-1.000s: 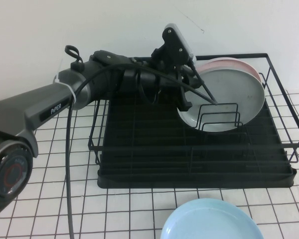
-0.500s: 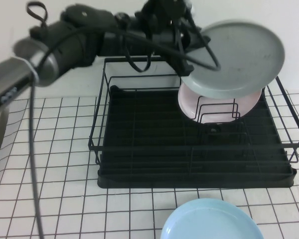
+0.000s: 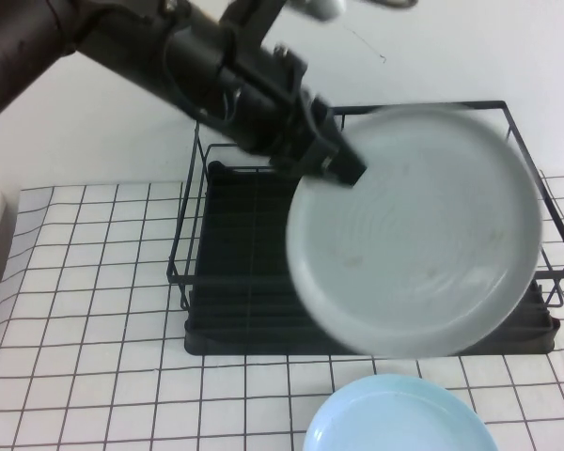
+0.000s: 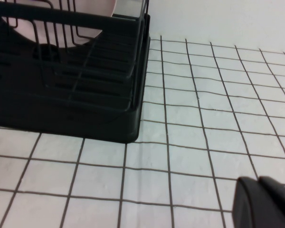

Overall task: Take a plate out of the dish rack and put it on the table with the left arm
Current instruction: Place the plate from the table

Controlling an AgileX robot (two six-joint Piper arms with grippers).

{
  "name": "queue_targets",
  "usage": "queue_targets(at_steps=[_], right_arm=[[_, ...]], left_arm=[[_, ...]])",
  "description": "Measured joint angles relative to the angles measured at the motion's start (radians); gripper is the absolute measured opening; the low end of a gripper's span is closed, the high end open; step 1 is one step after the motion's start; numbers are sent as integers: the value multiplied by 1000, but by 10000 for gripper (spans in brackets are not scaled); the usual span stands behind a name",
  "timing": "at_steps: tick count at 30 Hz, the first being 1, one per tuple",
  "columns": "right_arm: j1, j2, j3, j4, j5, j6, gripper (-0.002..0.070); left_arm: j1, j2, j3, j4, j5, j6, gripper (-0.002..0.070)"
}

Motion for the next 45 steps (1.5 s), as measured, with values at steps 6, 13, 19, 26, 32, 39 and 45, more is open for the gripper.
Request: queue_targets(at_steps=[6, 13, 19, 26, 32, 39, 45], right_arm=[[0, 0, 0, 0, 0, 0, -1], [0, 0, 0, 0, 0, 0, -1], [0, 0, 0, 0, 0, 0, -1], [0, 0, 0, 0, 0, 0, -1], [0, 0, 0, 0, 0, 0, -1], [0, 0, 0, 0, 0, 0, -1], [0, 0, 0, 0, 0, 0, -1]], left_arm=[[-17, -7, 40, 97, 86, -186, 81], [-117, -11, 228, 87, 84, -230, 81], [-157, 7, 347, 28, 32, -234, 81], [-159, 98, 362, 5, -5, -261, 81], [-159, 172, 363, 32, -5, -281, 81], [-159, 196, 363, 53, -5, -287, 81], [-159, 224, 363, 58, -18, -290, 81]])
